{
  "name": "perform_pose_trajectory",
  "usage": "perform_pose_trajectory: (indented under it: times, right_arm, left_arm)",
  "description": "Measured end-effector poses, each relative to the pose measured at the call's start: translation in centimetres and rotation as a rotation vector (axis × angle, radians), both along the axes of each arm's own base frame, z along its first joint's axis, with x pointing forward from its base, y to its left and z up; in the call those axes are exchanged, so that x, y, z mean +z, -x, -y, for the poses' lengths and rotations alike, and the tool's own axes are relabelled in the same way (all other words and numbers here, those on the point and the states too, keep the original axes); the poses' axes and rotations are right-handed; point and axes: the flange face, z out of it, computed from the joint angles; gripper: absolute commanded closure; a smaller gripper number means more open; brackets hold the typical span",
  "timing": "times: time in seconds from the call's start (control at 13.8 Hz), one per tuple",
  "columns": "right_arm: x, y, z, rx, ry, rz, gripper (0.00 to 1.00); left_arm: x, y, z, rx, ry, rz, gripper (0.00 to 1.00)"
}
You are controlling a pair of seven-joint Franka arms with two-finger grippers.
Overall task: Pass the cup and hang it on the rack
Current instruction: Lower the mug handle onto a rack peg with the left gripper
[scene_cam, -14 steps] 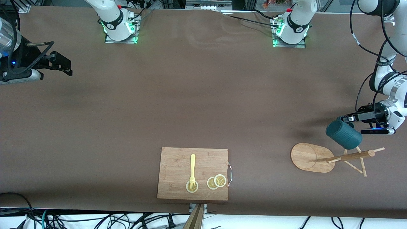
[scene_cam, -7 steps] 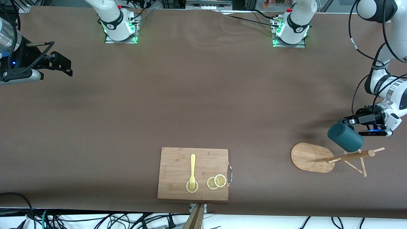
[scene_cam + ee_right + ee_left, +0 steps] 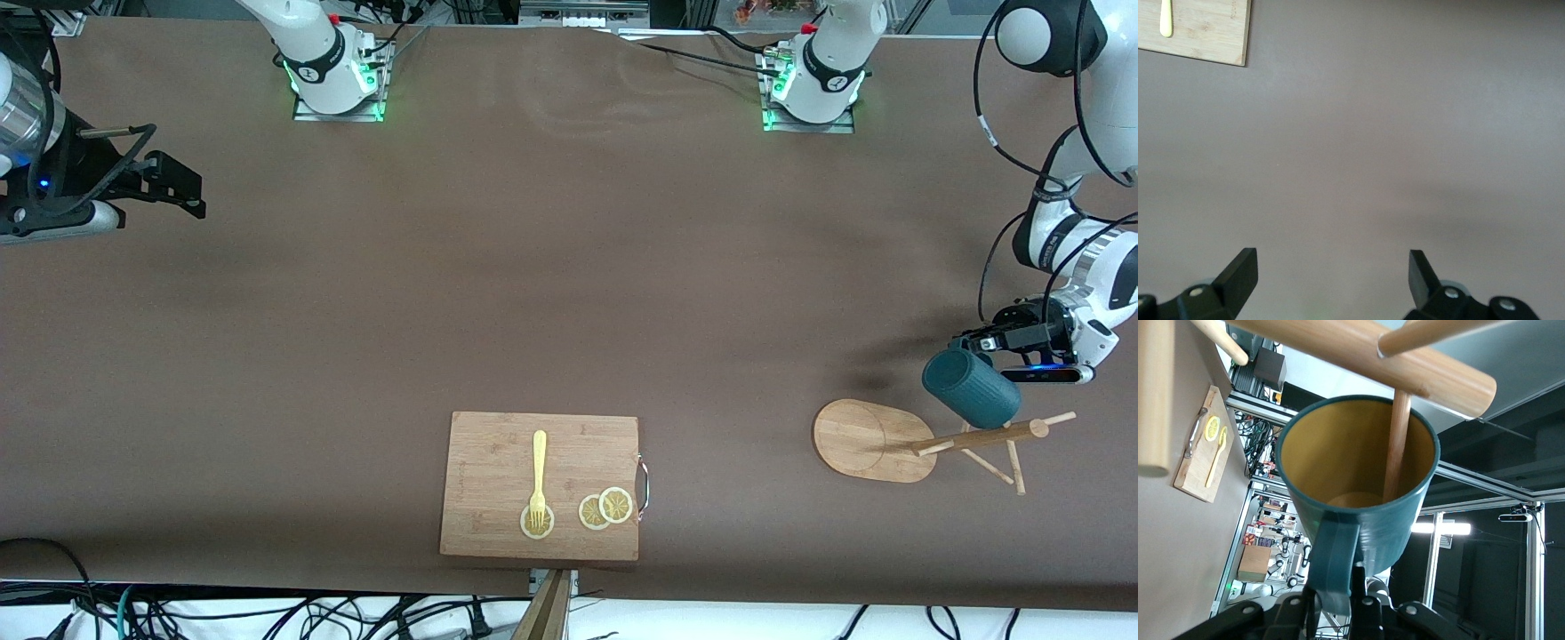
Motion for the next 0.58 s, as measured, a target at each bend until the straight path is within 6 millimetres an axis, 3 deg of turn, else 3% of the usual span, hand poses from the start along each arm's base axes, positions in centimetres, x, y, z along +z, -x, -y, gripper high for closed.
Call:
perform_pose_trajectory:
  times: [0.14, 0.22, 0.29, 0.36, 0.43, 0.58]
  right_arm:
    - [0.0, 0.0, -0.1, 0.001, 0.000, 0.001, 0.00]
    - [0.0, 0.0, -0.1, 0.002, 0.000, 0.001, 0.00]
    - [0.0, 0.0, -0.1, 0.003, 0.000, 0.001, 0.00]
    - [0.1, 0.0, -0.2, 0.005, 0.000, 0.002, 0.00]
    - [0.1, 0.0, -0.4, 0.007, -0.001, 0.003, 0.00]
    - [0.2, 0.0, -0.5, 0.009, -0.001, 0.004, 0.00]
  left_arm:
    - [-0.3, -0.1, -0.3, 0.006, 0.014, 0.007, 1.00]
    - [-0.7, -0.1, -0.3, 0.004, 0.024, 0.010, 0.91]
    - [-1.0, -0.2, -0.2, 0.002, 0.035, 0.013, 0.66]
    - [-1.2, -0.2, -0.2, 0.002, 0.041, 0.016, 0.21]
    - [-1.4, -0.2, -0.2, 0.003, 0.041, 0.018, 0.00]
    - [-1.9, -0.1, -0.3, 0.018, 0.031, 0.050, 0.00]
